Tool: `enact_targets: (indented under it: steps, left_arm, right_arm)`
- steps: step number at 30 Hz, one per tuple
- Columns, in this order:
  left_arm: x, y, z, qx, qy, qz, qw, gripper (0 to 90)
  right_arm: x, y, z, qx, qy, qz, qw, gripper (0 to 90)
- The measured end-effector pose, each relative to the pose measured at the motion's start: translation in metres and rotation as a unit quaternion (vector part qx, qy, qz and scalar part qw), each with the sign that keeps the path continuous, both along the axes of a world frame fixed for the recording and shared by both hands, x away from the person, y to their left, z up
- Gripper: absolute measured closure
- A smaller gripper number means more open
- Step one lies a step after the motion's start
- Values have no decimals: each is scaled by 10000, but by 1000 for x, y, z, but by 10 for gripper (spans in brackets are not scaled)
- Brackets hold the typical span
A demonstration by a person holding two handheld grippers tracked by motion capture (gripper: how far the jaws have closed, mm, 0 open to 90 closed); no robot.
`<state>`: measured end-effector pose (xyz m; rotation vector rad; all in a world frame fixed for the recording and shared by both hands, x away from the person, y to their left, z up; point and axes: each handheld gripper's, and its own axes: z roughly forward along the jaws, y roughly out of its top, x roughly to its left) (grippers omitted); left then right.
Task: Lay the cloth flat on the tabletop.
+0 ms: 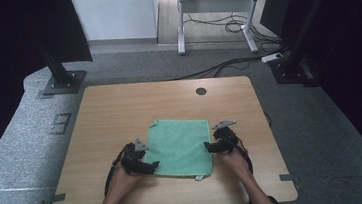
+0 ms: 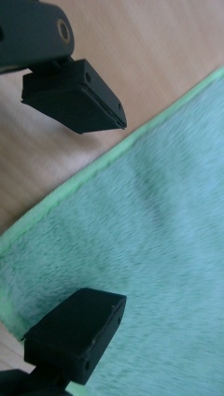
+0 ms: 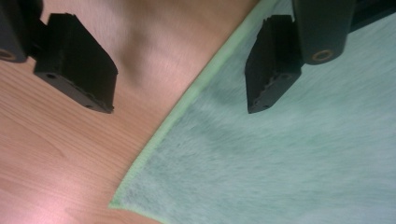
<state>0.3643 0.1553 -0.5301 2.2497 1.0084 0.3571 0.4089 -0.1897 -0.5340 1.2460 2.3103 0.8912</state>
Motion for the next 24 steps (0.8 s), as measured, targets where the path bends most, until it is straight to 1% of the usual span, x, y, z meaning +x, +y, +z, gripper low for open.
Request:
enact_targets:
  steps: [2,3,5,6,8,9,11,12,13,15,17,19,21,22,23,24]
  left_arm:
    - [4,7,1,-116,-44,161,9998,143]
    - [5,10,1,-109,-44,225,9997,143]
    - [7,12,-3,-53,-28,278,9996,143]
    - [8,13,-7,14,-5,307,9995,143]
    - [9,12,-12,91,25,319,9994,142]
    - [9,12,-13,29,31,330,9994,138]
    - [9,11,-12,77,-9,321,9995,138]
    - [8,11,-12,98,-23,319,9994,138]
    - [8,11,-12,83,-25,328,9994,138]
    - [8,12,-13,40,5,346,9994,138]
    - [8,12,-13,22,7,365,9993,136]
    - [8,12,-13,26,8,371,9993,137]
    - [8,12,-13,21,3,372,9993,137]
    - [8,12,-13,21,3,372,9993,137]
    - [8,11,-13,24,4,394,9992,138]
    - [7,11,-13,22,3,409,9992,138]
  right_arm:
    - [-14,-5,8,172,5,145,9997,322]
    - [-23,-7,11,250,25,223,9994,350]
    - [-41,-10,17,389,74,397,9984,401]
    - [-48,-11,18,432,73,447,9980,426]
    - [-66,-12,19,565,135,575,9967,479]
    - [-73,-12,18,612,147,629,9960,499]
    - [-83,-8,16,621,213,725,9952,509]
    - [-86,-5,13,577,258,785,9949,509]
    - [-88,-1,11,461,297,824,9951,509]
    - [-88,5,5,84,259,832,9962,491]
    - [-84,8,-1,-127,287,746,9967,462]
    - [-80,7,-4,-3,309,668,9973,443]
    - [-77,10,-3,-124,212,632,9977,423]
    - [-77,10,-3,-124,212,632,9977,423]
    - [-74,13,-4,-158,143,633,9978,410]
    - [-73,13,-4,-162,151,628,9978,410]
